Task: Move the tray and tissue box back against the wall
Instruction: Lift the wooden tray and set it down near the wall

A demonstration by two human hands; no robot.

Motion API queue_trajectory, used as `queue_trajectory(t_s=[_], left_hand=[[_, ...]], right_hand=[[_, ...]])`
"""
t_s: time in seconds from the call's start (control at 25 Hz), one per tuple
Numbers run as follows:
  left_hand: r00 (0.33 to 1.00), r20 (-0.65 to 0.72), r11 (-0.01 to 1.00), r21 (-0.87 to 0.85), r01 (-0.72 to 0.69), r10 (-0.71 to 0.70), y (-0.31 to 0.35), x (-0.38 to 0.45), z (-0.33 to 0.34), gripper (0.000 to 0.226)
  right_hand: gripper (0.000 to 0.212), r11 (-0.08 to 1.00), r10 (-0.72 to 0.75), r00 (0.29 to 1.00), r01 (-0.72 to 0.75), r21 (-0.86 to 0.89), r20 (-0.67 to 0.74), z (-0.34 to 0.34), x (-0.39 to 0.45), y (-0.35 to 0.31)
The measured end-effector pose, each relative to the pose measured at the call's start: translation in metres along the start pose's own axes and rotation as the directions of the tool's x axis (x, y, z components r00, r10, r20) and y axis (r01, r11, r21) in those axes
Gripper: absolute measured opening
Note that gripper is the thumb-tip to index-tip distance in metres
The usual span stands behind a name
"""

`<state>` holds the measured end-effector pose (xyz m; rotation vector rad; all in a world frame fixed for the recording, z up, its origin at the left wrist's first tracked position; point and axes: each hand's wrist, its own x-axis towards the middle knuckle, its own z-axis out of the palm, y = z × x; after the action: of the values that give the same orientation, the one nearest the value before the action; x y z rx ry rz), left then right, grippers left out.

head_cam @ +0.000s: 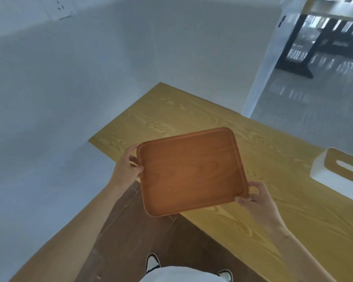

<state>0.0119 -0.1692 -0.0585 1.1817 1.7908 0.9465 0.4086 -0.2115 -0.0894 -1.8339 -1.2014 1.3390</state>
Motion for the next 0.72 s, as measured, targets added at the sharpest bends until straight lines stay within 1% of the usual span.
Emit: queue_trajectory(t_s=[0.12,0.32,0.52,0.72], left_hand=[[0.997,-0.069,0.999,-0.033,0.030,-0.032,-0.027,0.006,-0.053,0.075],[0.994,-0.099,0.999,-0.030,0.041,-0.044,-0.056,0.027,-0.120,0.072],[0.995,-0.095,1.000,0.003,0.023,-0.023,-0.061,0.058,-0.144,0.071],[0.999,-0.053,1.000,0.008,0.010,-0.010,-0.057,0.101,-0.135,0.072]], right_hand=[[0.050,0.999,-0.034,0.998,0.035,-0.038,0.046,0.051,0.001,-0.027],[0.045,0.994,-0.061,0.995,0.068,-0.082,0.082,0.120,0.010,-0.069],[0.048,0.994,-0.051,0.996,0.058,-0.094,0.074,0.148,0.022,-0.088],[0.043,0.995,-0.028,0.999,0.031,-0.098,0.031,0.151,0.052,-0.093]])
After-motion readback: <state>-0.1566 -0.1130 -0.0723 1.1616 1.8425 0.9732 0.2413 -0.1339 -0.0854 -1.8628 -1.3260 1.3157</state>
